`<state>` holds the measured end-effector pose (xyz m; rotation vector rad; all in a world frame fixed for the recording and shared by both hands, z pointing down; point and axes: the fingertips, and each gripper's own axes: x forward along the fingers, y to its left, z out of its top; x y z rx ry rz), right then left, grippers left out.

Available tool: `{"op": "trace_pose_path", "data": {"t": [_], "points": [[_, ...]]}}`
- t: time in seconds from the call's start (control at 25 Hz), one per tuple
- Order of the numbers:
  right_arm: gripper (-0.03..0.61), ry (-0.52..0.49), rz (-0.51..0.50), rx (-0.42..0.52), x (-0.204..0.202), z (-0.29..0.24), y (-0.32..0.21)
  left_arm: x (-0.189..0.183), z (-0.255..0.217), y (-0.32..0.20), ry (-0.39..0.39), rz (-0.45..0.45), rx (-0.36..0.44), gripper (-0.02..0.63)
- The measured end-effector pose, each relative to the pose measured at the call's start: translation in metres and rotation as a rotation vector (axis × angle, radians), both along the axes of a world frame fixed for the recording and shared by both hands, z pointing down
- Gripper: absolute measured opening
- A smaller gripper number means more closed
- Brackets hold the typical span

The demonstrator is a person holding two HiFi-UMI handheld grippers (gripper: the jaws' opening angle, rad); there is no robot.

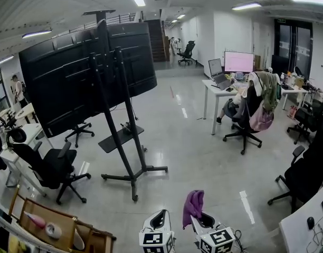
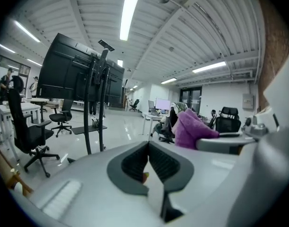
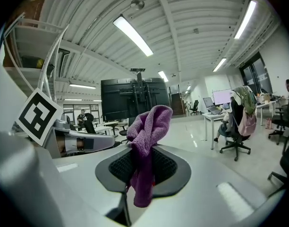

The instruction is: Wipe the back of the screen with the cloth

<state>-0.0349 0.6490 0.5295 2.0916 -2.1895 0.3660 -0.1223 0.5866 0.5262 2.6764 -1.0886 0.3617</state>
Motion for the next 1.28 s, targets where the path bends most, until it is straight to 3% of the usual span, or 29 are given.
{"op": "trace_pose_path", "data": {"t": [0.28, 0.6, 0.8, 1.28], "points": [[0.069, 0.016, -0.014, 0.020, 0.035, -0.019, -0.136, 0.032, -0.010, -0.133, -0.009, 0.000, 0.014, 0.008], [0.069, 0.042, -0.087, 0.043, 0.037, -0.037, -0.303, 0.028, -0.036, -0.294, 0.009, -0.086, 0.055, 0.008], [0.069, 0.040, -0.198, 0.062, 0.008, -0.047, -0.391, -0.003, -0.047, -0.376, -0.002, -0.189, 0.068, 0.008], [0.069, 0.050, -0.496, 0.072, -0.095, -0.065, -0.561, -0.102, -0.050, -0.513, -0.018, -0.480, 0.055, 0.008]]}}
